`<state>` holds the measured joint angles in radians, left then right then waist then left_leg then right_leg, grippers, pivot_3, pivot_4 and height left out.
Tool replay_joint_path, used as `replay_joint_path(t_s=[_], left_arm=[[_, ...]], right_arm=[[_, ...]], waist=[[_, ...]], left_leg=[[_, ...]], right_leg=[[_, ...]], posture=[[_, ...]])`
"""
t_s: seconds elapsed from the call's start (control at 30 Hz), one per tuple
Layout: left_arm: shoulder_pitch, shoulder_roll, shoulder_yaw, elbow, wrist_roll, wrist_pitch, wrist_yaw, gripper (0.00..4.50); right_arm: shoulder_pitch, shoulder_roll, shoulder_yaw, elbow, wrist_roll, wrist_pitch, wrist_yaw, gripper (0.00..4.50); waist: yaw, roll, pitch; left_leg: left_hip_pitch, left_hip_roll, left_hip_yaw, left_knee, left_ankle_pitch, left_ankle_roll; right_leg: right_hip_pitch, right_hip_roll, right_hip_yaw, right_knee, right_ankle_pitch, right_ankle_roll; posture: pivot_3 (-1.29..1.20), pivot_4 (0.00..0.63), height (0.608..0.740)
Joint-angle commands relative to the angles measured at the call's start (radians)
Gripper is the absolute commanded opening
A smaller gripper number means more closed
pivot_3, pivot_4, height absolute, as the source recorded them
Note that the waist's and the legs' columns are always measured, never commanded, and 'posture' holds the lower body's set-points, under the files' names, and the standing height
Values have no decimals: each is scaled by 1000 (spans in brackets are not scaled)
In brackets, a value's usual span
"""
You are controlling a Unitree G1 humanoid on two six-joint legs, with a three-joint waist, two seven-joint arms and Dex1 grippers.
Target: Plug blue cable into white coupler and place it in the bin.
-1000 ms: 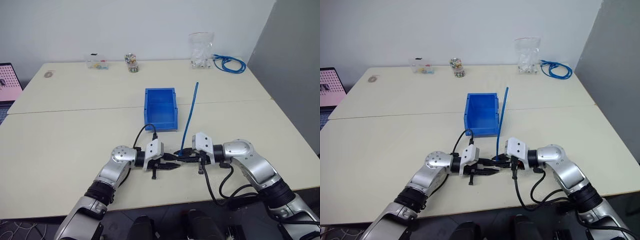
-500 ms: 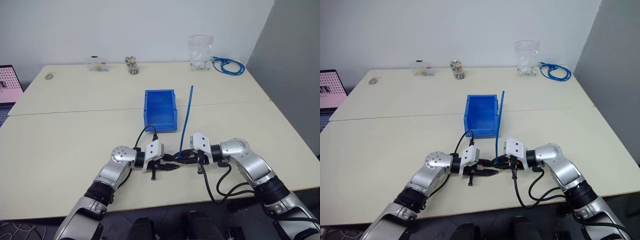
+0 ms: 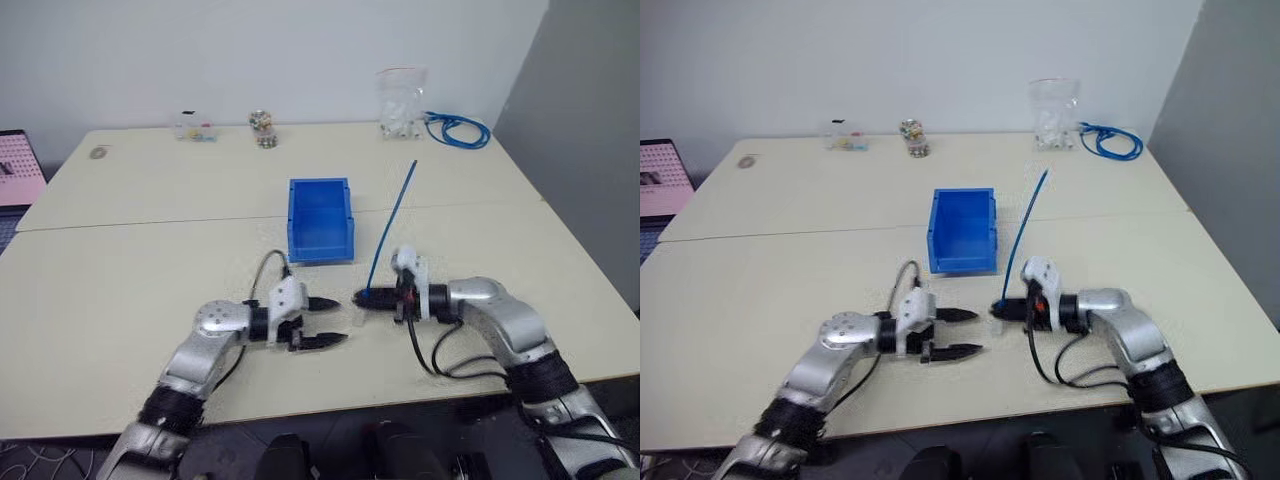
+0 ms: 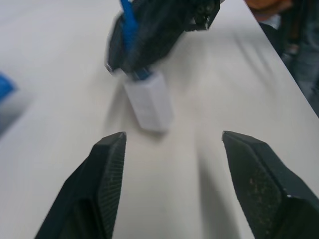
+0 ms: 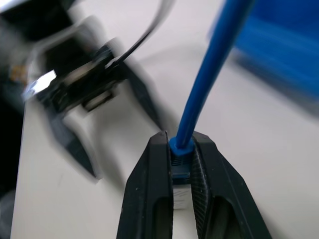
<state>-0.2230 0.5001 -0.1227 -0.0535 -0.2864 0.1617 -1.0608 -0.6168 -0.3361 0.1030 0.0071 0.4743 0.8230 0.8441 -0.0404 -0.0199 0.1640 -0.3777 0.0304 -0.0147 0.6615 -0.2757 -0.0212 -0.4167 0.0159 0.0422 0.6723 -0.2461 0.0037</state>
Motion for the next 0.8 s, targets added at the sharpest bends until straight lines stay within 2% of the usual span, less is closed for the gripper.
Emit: replay_joint_path(t_s=[0.03, 0.1, 0.23, 0.27, 0.4, 0.57, 0.7, 0.77, 0.8], left_arm=[[78, -31, 120, -275, -71, 128, 205, 4159], [117, -49, 149, -368, -76, 173, 288, 4451], [152, -173, 242, -529, -77, 279, 567, 4451], [172, -202, 250, -559, -68, 294, 618, 4500], [240, -261, 225, -619, -42, 318, 718, 4500], [249, -296, 192, -631, -35, 328, 781, 4500], [227, -315, 189, -607, -44, 348, 821, 4500], [203, -326, 185, -572, -36, 368, 851, 4500], [193, -331, 186, -557, -39, 376, 858, 4500]], right_arm=[[-261, 121, -180, 164, 82, 109, -207, 193], [-361, 167, -222, 279, 76, 96, -265, 193], [-529, 227, -243, 578, 5, -24, -339, 193], [-560, 237, -243, 646, -9, -47, -350, 888], [-634, 256, -236, 817, -54, -125, -352, 1674], [-662, 241, -210, 894, -109, -172, -315, 3076], [-639, 216, -201, 824, -123, -152, -303, 3976], [-568, 164, -173, 642, -123, -92, -279, 4417], [-523, 135, -155, 541, -133, -75, -275, 4417]], waist=[[0, 0, 0], [0, 0, 0], [10, 0, 0], [10, -1, 0], [8, -1, 0], [10, -1, 0], [8, -1, 0], [10, -1, 1], [16, -1, 0]], left_leg=[[-4, 0, 1, 1, 0, 0], [-4, 0, -2, 1, 0, 0], [-5, -1, -2, -1, 0, 0], [-5, -1, -1, 0, 0, 0], [-6, -3, 2, 0, 0, 0], [-8, -4, 2, 0, 0, 0], [-7, -3, 2, 0, 0, 0], [-7, -3, 1, 0, 0, 0], [-8, -3, 1, 0, 0, 0]], right_leg=[[-5, -1, 1, 3, 0, 0], [-5, -1, -1, 4, 0, -1], [-5, -1, -2, 2, 0, -2], [-5, -1, -2, 2, 0, -2], [-5, -1, 0, 0, 2, -2], [-5, -1, -1, -1, 2, -2], [-5, -1, -1, -1, 1, -1], [-5, 0, -1, -1, 1, -1], [-5, 0, -2, -1, 1, -1]], posture=[[0, 150, 740], [0, 150, 740], [0, 150, 740], [0, 150, 740], [0, 150, 740], [0, 150, 740], [0, 150, 740], [0, 150, 740], [0, 150, 740]])
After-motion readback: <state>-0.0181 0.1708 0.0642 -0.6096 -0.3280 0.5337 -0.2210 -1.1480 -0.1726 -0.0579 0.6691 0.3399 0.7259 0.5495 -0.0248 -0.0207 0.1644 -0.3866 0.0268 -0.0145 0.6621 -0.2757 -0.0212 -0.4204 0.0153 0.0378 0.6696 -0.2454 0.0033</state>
